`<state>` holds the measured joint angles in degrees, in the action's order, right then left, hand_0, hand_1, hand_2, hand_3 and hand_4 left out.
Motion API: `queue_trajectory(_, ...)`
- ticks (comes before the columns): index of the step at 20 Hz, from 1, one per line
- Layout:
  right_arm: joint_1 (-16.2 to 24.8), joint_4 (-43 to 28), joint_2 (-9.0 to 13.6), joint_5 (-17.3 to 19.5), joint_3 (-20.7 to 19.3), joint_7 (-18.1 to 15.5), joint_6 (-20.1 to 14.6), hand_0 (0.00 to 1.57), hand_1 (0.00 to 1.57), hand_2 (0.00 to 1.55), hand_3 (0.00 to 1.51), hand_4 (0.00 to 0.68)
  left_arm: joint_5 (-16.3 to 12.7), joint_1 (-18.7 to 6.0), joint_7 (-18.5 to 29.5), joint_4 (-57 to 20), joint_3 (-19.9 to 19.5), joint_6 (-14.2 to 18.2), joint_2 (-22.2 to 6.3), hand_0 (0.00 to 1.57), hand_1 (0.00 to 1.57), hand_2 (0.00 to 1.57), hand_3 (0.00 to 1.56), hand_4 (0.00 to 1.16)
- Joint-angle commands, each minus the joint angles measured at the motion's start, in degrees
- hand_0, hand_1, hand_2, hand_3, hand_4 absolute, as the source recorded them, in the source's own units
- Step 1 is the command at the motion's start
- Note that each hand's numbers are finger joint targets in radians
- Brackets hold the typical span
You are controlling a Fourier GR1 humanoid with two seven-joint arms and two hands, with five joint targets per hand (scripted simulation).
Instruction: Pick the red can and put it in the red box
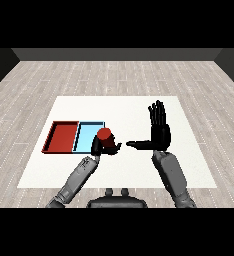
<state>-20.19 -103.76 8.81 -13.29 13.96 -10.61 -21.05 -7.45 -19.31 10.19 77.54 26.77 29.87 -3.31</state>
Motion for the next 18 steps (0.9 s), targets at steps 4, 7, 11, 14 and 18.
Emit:
queue_trajectory(4,8.18,4.53,1.34,-3.87,-6.95,-6.88,5.65,0.00,0.00,0.00,0.00,0.000,1.58,0.17,-3.95,7.13,-5.58,-2.50,-7.47,1.57,1.57,1.57,1.46,1.12)
queue_trajectory(7,7.99,1.81,5.40,-6.63,-11.63,-2.40,7.99,0.00,0.00,0.00,0.00,0.000,2.85,2.75,-4.67,9.35,-7.57,-3.06,-10.79,1.57,1.57,1.56,1.46,1.11)
queue_trajectory(11,14.29,8.37,5.04,-3.00,-10.85,-7.55,8.43,0.00,0.00,0.00,0.00,0.000,3.05,0.10,-9.29,10.02,-11.39,-4.09,-14.58,1.57,1.57,1.55,1.42,1.12)
queue_trajectory(14,14.62,15.01,2.44,-2.09,-9.38,-11.64,10.06,0.00,0.00,0.00,0.00,0.000,6.90,-2.26,-9.72,6.71,-12.59,-3.15,-16.01,1.57,1.57,1.55,1.42,1.14)
queue_trajectory(18,17.30,15.13,3.19,-2.68,-10.30,-11.93,11.59,0.00,0.00,0.00,0.00,0.000,7.89,-6.48,-9.64,-2.94,-17.27,-5.80,-20.32,1.57,1.57,1.53,1.40,1.12)
